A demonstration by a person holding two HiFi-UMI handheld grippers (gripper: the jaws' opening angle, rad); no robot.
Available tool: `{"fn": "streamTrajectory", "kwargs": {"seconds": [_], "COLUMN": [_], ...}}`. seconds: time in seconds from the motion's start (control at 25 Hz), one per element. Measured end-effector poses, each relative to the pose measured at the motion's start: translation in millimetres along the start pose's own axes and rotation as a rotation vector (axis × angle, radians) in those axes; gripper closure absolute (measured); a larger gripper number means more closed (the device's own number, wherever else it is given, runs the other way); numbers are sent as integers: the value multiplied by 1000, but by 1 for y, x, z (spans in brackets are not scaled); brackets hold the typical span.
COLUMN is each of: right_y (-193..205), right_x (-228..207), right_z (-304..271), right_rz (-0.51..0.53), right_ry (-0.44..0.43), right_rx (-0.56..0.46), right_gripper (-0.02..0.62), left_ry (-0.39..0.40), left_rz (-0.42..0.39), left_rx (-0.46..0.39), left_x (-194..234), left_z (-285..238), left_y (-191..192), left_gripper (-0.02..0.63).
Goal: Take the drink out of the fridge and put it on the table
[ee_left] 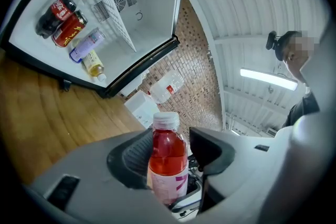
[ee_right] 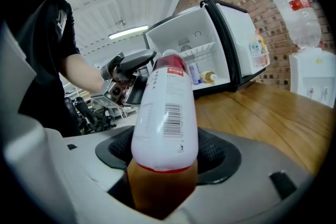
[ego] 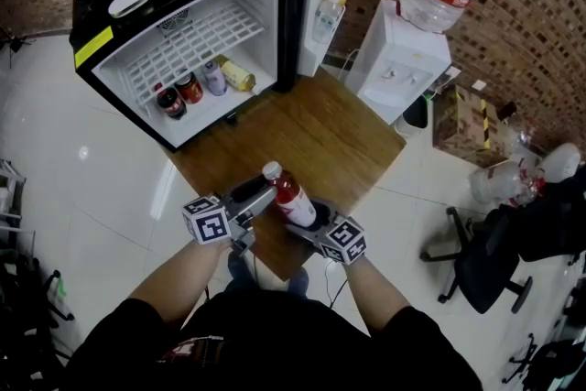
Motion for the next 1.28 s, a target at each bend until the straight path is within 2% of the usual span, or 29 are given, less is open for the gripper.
{"fn": "streamTrajectory", "kwargs": {"seconds": [0.48,0.64,0.88,1.04,1.28], "right_y": [17,30,34,35,40], "right_x": [-9,-18,-21,-21,-19], "right_z": [-38,-49,-53,-48,-23], "right_rz": [63,90,148,138,84], "right_ry": [98,170,209,224,220], "right_rx": [169,261,320,322,255], "right_gripper": [252,243,242,230,198], "left_ry": [35,73,158,148,133], "left_rz": [-42,-115,-220,-215,-244], "left_rx": [55,146,256,240,199], "left_x": [-4,-16,-42,-44,-49], "left_z": [-5,-17,-34,-32,-23], "left_y": [8,24,45,45,36], "left_gripper": [406,422,430,428,428]}}
Point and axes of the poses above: the fingertips, and each gripper's own axes: z backward along the fingers, x to its left, y out of its underside, the point moved 5 cm from there along z, backward along the fingers, and after that the axes turned 15 degrees about x, right-handed, at the moved point
